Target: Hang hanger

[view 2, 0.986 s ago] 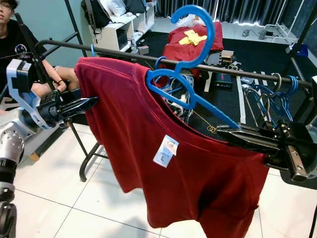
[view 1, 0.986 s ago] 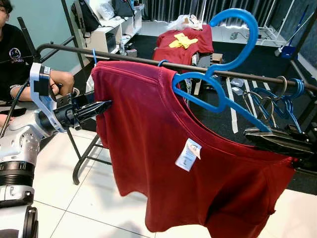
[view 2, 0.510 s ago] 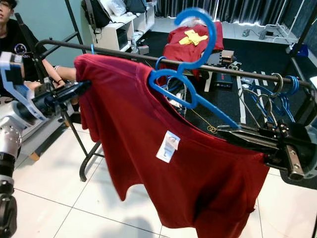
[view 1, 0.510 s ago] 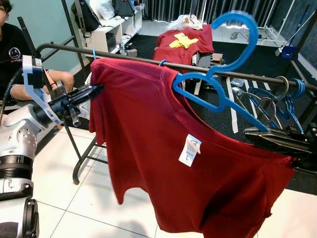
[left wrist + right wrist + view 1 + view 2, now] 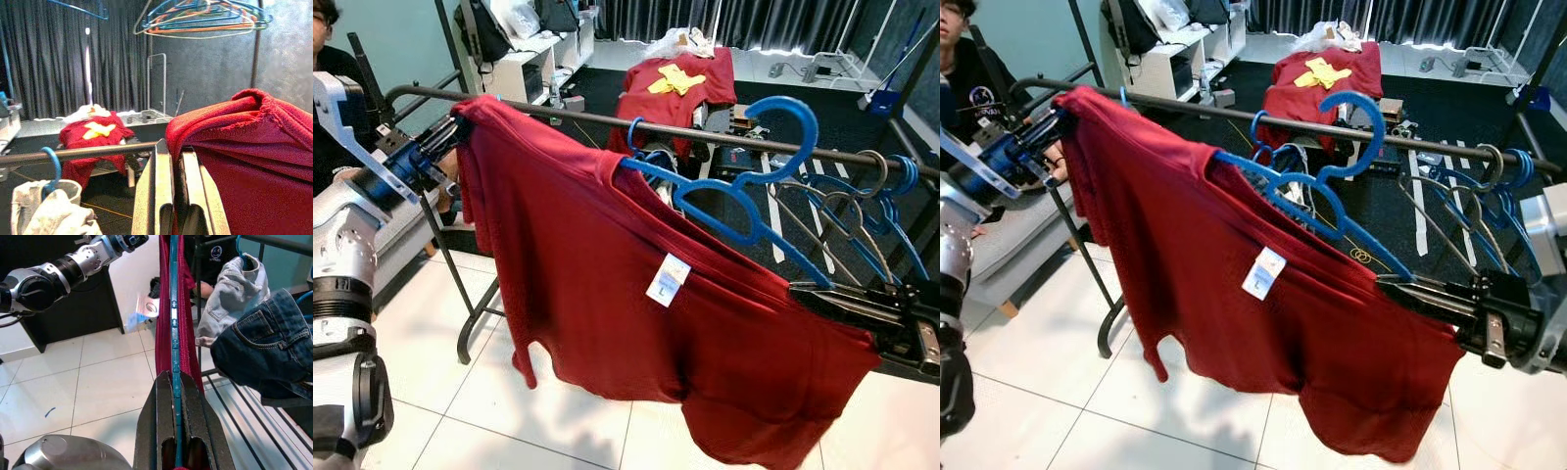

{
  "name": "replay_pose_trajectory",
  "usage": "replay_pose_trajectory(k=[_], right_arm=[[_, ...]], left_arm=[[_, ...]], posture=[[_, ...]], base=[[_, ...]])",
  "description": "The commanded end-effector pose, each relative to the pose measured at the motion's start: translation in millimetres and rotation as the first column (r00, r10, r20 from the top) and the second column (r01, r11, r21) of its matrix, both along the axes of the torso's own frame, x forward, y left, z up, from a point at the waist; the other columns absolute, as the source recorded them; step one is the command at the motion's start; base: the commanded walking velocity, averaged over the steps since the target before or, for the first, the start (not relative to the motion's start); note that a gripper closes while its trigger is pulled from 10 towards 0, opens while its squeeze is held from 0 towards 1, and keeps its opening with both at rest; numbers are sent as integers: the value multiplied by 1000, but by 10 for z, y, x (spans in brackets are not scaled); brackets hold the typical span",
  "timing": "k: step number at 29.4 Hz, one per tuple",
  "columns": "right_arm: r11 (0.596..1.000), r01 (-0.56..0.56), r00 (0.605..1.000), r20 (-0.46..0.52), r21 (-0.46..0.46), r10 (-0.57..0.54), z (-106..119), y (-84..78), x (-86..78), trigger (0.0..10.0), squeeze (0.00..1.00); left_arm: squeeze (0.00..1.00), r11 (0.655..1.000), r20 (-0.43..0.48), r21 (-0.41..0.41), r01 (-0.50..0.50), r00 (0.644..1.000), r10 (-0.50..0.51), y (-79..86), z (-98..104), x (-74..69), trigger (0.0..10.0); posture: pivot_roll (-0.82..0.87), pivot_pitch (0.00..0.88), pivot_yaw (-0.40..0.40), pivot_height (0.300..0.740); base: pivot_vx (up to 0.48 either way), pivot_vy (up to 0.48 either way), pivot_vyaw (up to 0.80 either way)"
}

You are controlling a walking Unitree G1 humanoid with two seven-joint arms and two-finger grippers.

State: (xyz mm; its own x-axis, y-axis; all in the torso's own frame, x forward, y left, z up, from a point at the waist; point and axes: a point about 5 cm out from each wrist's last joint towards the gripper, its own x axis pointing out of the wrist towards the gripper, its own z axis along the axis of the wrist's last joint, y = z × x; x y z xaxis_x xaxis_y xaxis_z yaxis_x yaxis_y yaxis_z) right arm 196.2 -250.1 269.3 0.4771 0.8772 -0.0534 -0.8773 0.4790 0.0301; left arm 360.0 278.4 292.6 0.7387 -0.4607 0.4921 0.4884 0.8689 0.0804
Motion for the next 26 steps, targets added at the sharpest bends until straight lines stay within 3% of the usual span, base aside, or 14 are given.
replay_pose_trajectory(k=[1,2,5,8,10,11,13,19,20,21,22,23,25,26], right_arm=[[1000,14,1000,-7,-5,-14,-4,-22,-16,0,0],[1000,-5,1000,-3,3,5,7,1,-28,0,0],[1000,-5,1000,-3,3,5,7,1,-28,0,0],[998,-57,998,21,29,56,49,64,-59,0,0],[998,-57,998,21,29,56,49,64,-59,0,0],[995,-70,996,63,65,66,111,87,-61,0,0],[995,-59,995,84,80,52,142,75,-52,0,0],[995,-53,995,91,85,46,155,66,-53,0,0],[997,-47,996,82,69,41,131,64,-45,0,0],[998,-47,997,67,50,44,95,79,-35,0,0],[998,-47,997,67,50,44,95,79,-35,0,0],[999,-47,998,49,26,46,52,99,-18,0,0],[999,-47,998,49,26,46,52,99,-18,0,0],[999,-48,998,38,11,47,25,115,-7,0,0]], left_arm=[[0,986,25,-61,-156,987,157,286,126,-72,0],[0,969,-17,-92,-231,973,230,353,88,-49,0],[0,969,-17,-92,-231,973,230,353,88,-49,0],[0,917,-168,-78,-392,911,376,429,-141,22,0],[0,917,-168,-78,-392,911,376,429,-141,22,0],[0,887,-376,-11,-461,824,423,378,-571,89,0],[0,888,-492,37,-459,765,416,301,-856,103,0],[0,892,-540,56,-448,738,404,240,-1000,106,0],[0,934,-543,70,-352,772,331,97,-1065,124,1373],[0,980,-500,70,-185,844,195,-119,-1037,143,5765],[0,980,-500,70,-185,844,195,-119,-1037,143,5765],[0,999,-424,45,16,906,5,-336,-914,126,10000],[0,999,-424,45,16,906,5,-336,-914,126,10000],[0,988,-366,40,149,922,-124,-477,-822,94,10000]], posture=[[-75,31,30,740],[-75,31,29,740],[-75,31,29,740],[-72,35,28,740],[-72,35,28,740],[-73,37,30,740],[-73,37,30,740],[-74,38,30,740],[-75,39,33,740],[-73,39,32,740],[-73,39,32,740],[-71,39,32,740],[-71,39,32,740],[-71,39,32,740]], base=[[0,0,0],[0,0,0],[0,0,0],[0,0,0],[0,0,0],[0,0,0],[0,0,0],[0,0,0],[0,0,0],[0,0,0],[0,0,0],[0,0,0],[0,0,0],[0,0,0]])
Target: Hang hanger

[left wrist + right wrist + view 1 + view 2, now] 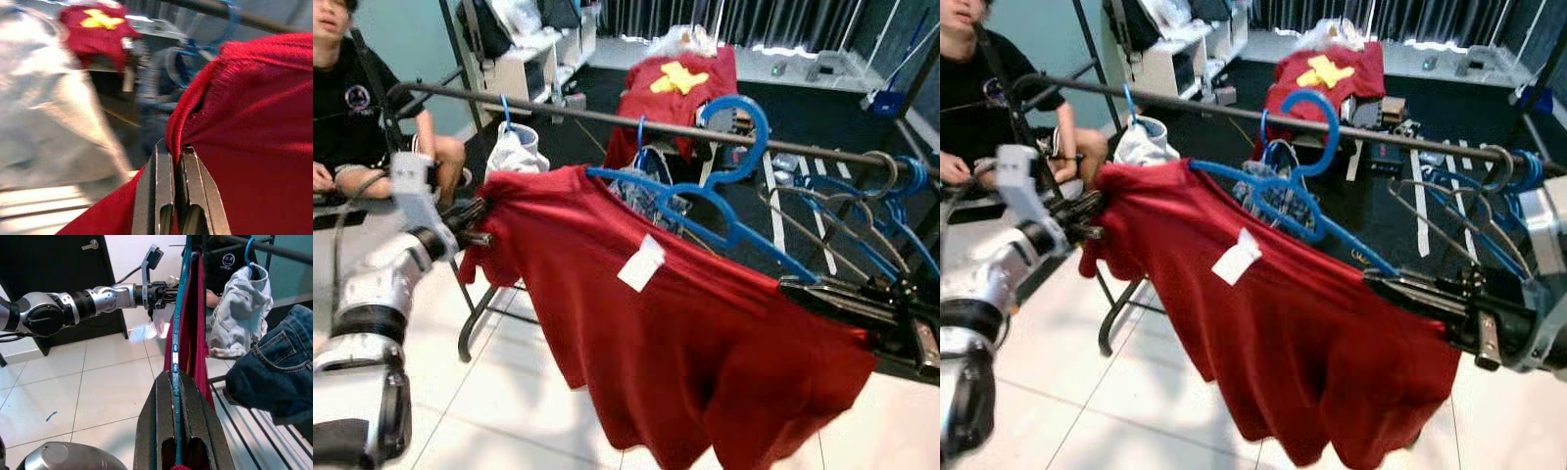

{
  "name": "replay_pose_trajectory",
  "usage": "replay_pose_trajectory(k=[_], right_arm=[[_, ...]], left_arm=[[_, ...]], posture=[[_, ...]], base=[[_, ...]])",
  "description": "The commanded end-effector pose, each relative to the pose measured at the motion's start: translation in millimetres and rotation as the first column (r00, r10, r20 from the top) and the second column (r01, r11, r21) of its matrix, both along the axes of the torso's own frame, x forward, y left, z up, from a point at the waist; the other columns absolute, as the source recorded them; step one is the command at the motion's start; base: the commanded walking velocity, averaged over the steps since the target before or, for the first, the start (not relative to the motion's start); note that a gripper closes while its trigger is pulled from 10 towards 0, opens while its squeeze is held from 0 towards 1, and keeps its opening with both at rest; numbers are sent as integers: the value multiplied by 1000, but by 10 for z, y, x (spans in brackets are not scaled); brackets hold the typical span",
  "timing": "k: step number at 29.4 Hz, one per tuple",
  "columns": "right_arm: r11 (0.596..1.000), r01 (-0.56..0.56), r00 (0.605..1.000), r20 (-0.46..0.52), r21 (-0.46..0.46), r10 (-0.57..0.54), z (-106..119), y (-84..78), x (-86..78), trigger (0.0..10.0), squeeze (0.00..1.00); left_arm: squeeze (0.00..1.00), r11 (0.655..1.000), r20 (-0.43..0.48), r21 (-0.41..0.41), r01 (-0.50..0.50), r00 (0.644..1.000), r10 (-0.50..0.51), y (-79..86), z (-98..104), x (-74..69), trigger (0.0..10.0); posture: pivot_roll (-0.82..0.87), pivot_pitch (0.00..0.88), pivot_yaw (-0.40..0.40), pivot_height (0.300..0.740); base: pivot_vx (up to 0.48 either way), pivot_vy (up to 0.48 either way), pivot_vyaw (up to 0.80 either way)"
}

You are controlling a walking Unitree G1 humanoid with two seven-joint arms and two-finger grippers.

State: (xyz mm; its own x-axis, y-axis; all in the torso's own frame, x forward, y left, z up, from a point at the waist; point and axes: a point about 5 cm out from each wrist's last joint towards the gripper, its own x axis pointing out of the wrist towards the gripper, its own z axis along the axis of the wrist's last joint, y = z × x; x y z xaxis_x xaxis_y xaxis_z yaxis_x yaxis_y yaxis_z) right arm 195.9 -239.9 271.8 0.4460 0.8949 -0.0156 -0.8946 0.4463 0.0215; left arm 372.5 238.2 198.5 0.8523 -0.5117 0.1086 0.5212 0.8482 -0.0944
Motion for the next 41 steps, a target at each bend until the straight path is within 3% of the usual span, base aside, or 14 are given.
replay_pose_trajectory(k=[1,5,7,11,16,24,25,28,30,32,33,35,36,41], right_arm=[[999,-12,1000,2,-36,12,-24,25,11,0,0],[998,-14,1000,-7,-57,14,-39,36,31,0,0],[998,-14,1000,-7,-57,14,-39,36,31,0,0],[997,-27,999,-21,-77,25,-46,30,20,0,0],[995,-33,999,-33,-95,30,-62,21,15,0,0],[982,-132,990,-70,-138,123,-105,130,15,0,0],[973,-169,984,-83,-155,158,-136,187,19,0,0],[966,-195,979,-84,-167,183,-145,231,39,0,0],[960,-217,976,-64,-178,209,-112,268,84,0,0],[960,-217,976,-64,-178,209,-112,268,84,0,0],[957,-224,975,-50,-186,219,-80,275,103,0,0],[957,-224,975,-50,-186,219,-80,275,103,0,0],[954,-230,973,-34,-193,228,-43,281,119,0,0],[954,-230,973,-34,-193,228,-43,281,119,0,0]], left_arm=[[1000,974,122,-7,227,967,-225,-116,245,-91,10000],[1000,907,145,70,415,895,-421,-102,401,-241,10000],[1000,907,145,70,415,895,-421,-102,401,-241,10000],[1000,810,102,173,560,808,-581,21,551,-453,10000],[1000,760,112,211,614,758,-643,80,716,-560,10000],[957,683,259,352,640,634,-728,-322,1106,-573,10000],[0,628,265,371,684,570,-778,-471,1155,-600,10000],[0,553,235,399,731,501,-833,-599,1166,-632,10000],[0,424,131,443,790,410,-902,-731,1110,-669,10000],[0,424,131,443,790,410,-902,-731,1110,-669,10000],[0,362,48,472,804,386,-921,-759,1043,-681,10000],[0,362,48,472,804,386,-921,-759,1043,-681,10000],[0,314,-34,498,809,380,-924,-768,975,-685,10000],[0,314,-34,498,809,380,-924,-768,975,-685,10000]], posture=[[-68,38,33,740],[-65,38,33,740],[-65,38,33,740],[-67,42,34,740],[-66,41,33,740],[-66,35,37,740],[-66,31,40,740],[-65,26,46,740],[-61,23,53,740],[-61,23,53,740],[-62,21,59,740],[-62,21,59,740],[-63,18,67,740],[-63,18,67,740]], base=[[0,0,0],[0,0,0],[0,0,0],[0,0,0],[0,0,0],[0,0,0],[0,0,0],[0,0,0],[0,0,0],[0,0,0],[0,0,0],[0,0,0],[0,0,0],[0,0,0]])
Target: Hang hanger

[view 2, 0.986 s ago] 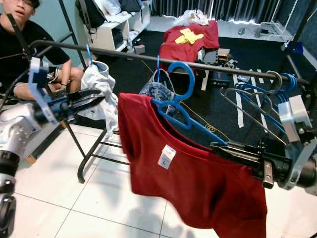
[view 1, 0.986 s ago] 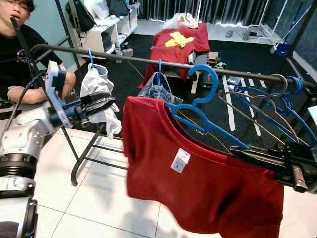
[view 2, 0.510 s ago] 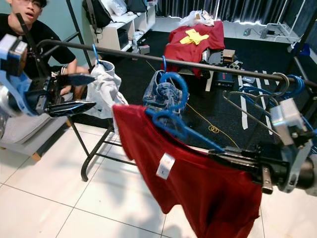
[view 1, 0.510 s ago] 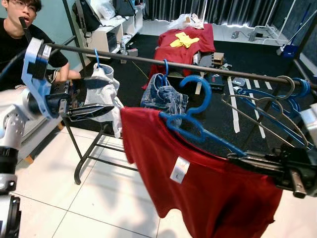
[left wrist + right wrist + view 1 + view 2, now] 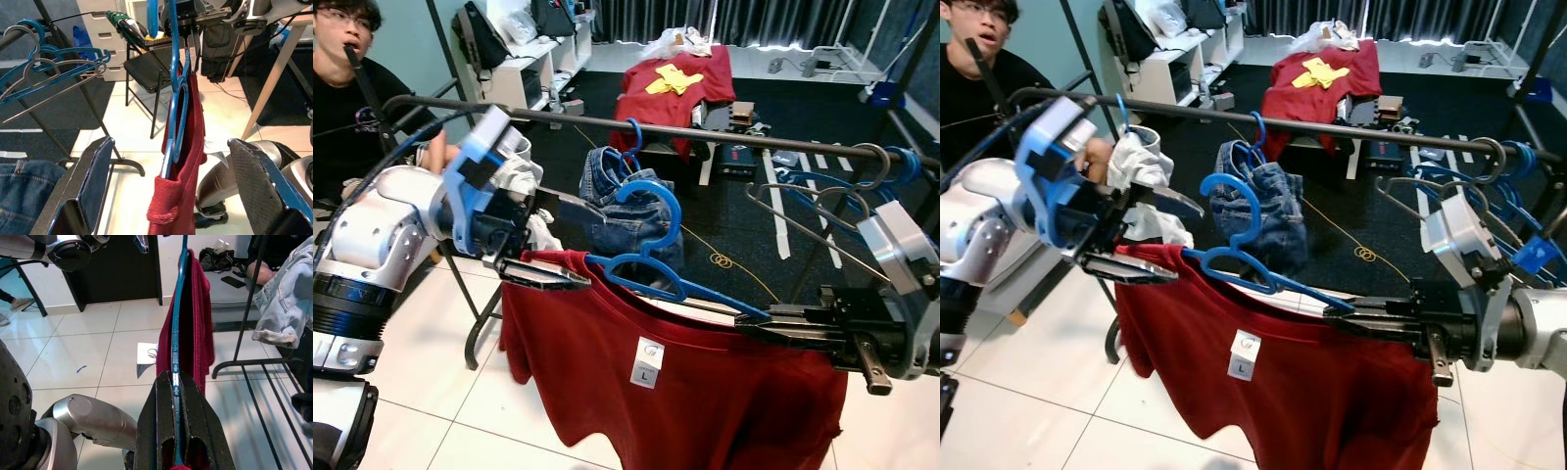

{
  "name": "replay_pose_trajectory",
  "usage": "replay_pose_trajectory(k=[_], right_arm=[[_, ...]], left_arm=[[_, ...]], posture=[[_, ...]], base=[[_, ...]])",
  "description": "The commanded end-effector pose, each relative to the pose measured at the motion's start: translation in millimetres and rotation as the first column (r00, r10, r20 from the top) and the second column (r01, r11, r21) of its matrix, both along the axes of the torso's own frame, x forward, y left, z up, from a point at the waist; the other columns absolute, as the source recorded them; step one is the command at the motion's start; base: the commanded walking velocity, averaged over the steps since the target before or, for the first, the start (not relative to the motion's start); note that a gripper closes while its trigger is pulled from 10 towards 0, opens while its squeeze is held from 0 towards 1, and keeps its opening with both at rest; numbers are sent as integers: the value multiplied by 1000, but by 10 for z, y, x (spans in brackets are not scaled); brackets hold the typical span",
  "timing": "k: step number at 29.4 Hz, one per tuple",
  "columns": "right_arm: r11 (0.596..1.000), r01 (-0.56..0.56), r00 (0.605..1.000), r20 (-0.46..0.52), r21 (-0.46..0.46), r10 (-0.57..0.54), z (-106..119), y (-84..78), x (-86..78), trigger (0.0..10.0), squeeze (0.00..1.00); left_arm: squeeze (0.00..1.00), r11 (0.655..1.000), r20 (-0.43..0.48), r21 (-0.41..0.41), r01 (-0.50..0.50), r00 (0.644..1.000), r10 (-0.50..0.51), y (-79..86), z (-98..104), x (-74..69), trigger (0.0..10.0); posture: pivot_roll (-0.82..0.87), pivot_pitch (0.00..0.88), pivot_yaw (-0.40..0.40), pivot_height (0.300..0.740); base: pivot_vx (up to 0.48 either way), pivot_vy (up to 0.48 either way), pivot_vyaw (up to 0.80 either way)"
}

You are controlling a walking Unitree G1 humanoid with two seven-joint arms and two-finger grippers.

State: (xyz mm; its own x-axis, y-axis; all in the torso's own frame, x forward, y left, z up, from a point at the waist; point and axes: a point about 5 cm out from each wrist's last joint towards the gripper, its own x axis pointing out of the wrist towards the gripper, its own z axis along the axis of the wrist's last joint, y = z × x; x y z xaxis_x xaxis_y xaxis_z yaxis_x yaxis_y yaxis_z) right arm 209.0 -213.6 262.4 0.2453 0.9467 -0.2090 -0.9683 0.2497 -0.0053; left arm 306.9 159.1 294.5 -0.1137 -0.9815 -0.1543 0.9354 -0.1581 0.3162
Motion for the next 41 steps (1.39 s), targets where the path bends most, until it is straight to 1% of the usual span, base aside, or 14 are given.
replay_pose_trajectory(k=[1,2,4,5,8,9,10,11,29,30,31,33,35,41], right_arm=[[1000,-24,999,30,-2,24,51,18,-12,0,0],[1000,-24,999,30,-2,24,51,18,-12,0,0],[999,-54,996,71,-3,54,139,49,-2,0,0],[998,-68,994,85,-3,68,170,67,-7,0,0],[997,-83,992,96,-5,84,193,89,-11,0,0],[996,-85,991,99,-6,85,199,93,-7,0,0],[996,-85,991,99,-6,85,199,93,-7,0,0],[996,-90,991,104,-5,90,210,100,2,0,0],[995,-97,989,109,3,96,186,162,45,0,0],[999,-34,991,129,-6,35,157,145,105,10000,0],[1000,11,990,144,-7,-10,135,125,151,10000,0],[1000,11,990,144,-7,-10,135,125,151,10000,0],[995,99,981,165,19,-101,118,55,229,10000,1000],[983,174,967,177,63,-183,145,-58,253,10000,1000]], left_arm=[[0,999,13,35,28,1000,-28,24,16,-29,10000],[0,999,13,35,28,1000,-28,24,16,-29,10000],[0,986,38,163,-24,999,19,37,-81,32,10000],[0,980,57,193,-56,997,45,42,-106,70,10000],[0,971,71,220,-88,995,75,36,-133,102,10000],[0,968,65,235,-84,995,71,38,-148,96,7686],[0,968,65,235,-84,995,71,38,-148,96,7686],[0,965,55,250,-76,996,64,38,-166,88,0],[0,968,51,239,-81,996,71,15,-180,129,0],[0,970,51,233,-77,996,66,21,-179,123,0],[0,972,51,225,-72,997,62,25,-177,116,0],[0,972,51,225,-72,997,62,25,-177,116,0],[0,977,51,203,-73,997,63,43,-163,115,0],[0,979,56,183,-90,995,81,79,-151,130,0]], posture=[[-63,18,67,740],[-63,18,67,740],[-59,12,72,740],[-59,12,72,740],[-59,12,72,740],[-59,12,72,740],[-59,12,72,740],[-58,13,73,740],[-61,17,70,740],[-62,16,66,740],[-62,16,65,740],[-62,16,65,740],[-62,18,64,740],[-63,19,62,740]], base=[[0,0,0],[0,0,0],[0,0,0],[0,0,0],[0,0,0],[0,0,0],[0,0,0],[0,0,0],[0,0,0],[0,0,0],[0,0,0],[0,0,0],[0,0,0],[0,0,0]])
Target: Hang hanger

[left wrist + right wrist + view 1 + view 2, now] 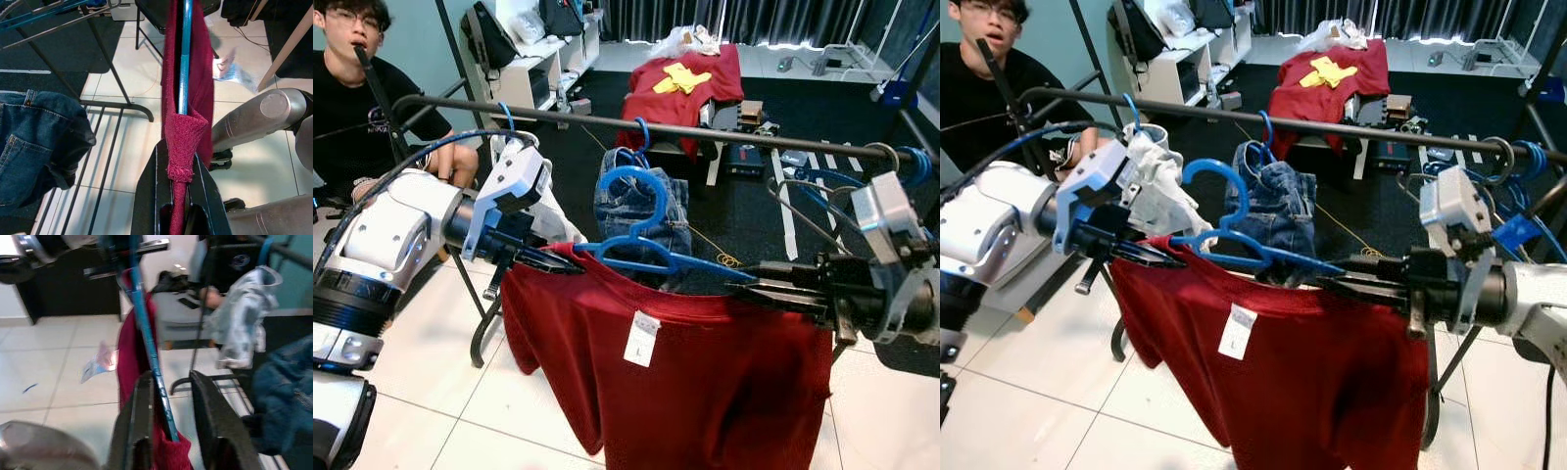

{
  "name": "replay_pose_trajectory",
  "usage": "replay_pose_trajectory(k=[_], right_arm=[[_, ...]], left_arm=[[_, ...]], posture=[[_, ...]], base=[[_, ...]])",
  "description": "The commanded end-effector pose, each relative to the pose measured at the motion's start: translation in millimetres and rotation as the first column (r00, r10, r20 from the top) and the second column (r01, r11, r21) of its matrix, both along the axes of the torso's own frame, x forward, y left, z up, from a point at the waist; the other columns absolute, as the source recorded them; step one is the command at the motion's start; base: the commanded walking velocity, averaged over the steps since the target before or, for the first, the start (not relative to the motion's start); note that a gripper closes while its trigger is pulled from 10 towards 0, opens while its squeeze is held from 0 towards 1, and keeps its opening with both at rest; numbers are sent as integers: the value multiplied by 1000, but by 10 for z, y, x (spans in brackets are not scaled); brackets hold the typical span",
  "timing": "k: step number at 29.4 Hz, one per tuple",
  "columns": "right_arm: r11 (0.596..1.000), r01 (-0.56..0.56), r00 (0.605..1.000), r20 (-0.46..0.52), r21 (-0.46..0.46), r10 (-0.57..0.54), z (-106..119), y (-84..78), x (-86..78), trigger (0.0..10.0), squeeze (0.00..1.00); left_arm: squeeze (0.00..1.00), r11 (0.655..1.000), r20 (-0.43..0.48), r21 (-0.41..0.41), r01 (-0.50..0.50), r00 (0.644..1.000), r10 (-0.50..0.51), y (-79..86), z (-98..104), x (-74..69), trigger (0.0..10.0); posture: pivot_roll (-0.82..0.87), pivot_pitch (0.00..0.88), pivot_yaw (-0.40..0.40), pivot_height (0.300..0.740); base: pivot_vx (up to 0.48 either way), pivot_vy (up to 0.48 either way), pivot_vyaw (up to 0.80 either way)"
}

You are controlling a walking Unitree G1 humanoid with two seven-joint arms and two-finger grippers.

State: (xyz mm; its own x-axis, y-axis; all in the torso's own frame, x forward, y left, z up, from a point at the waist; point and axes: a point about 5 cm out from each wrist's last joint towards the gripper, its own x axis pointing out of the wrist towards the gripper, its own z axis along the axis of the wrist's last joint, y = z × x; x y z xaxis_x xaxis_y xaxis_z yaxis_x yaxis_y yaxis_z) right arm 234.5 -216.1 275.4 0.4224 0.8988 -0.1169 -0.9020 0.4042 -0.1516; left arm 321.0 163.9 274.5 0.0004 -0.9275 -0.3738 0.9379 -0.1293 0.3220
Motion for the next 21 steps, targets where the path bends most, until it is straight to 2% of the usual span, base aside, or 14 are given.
replay_pose_trajectory(k=[1,2,3,4,7,8,10,12,13,16,17,21], right_arm=[[998,55,998,26,21,-56,42,-103,2,10000,1000],[998,55,998,26,21,-56,42,-103,2,10000,1000],[995,95,995,39,34,-96,78,-204,-9,10000,1000],[995,95,995,39,34,-96,78,-204,-9,10000,1000],[969,238,968,62,64,-242,183,-593,-142,10000,1000],[969,238,968,62,64,-242,183,-593,-142,10000,1000],[957,280,958,37,75,-283,180,-765,-310,10000,1000],[957,280,958,37,75,-283,180,-765,-310,10000,1000],[957,279,960,12,82,-281,142,-792,-391,10000,1000],[961,265,964,-23,80,-264,76,-783,-459,10000,1000],[966,248,968,-61,66,-245,-9,-749,-501,10000,0],[976,208,974,-108,69,-200,-130,-642,-469,10000,0]], left_arm=[[0,999,12,-43,16,1000,-15,45,56,-4,0],[0,999,12,-43,16,1000,-15,45,56,-4,0],[0,999,17,-48,7,1000,-7,64,66,3,0],[0,999,17,-48,7,1000,-7,64,66,3,0],[0,997,33,-72,-33,999,35,146,110,35,0],[0,997,33,-72,-33,999,35,146,110,35,0],[0,994,41,-94,-52,998,56,208,150,41,0],[0,994,41,-94,-52,998,56,208,150,41,0],[0,993,42,-107,-50,998,55,235,175,33,0],[0,991,42,-124,-42,998,48,258,208,18,0],[0,989,44,-142,-31,998,38,272,253,3,0],[0,985,58,-170,15,998,-5,235,358,-35,0]], posture=[[-63,18,59,740],[-63,18,59,740],[-64,18,58,740],[-64,18,58,740],[-73,24,50,740],[-73,24,50,740],[-80,29,48,740],[-80,29,48,740],[-87,32,47,740],[-90,33,48,740],[-91,33,48,740],[-82,32,51,740]], base=[[0,0,0],[0,0,0],[0,0,0],[0,0,0],[0,0,0],[0,0,0],[0,0,0],[0,0,0],[0,0,0],[0,0,0],[0,0,0],[0,0,0]])
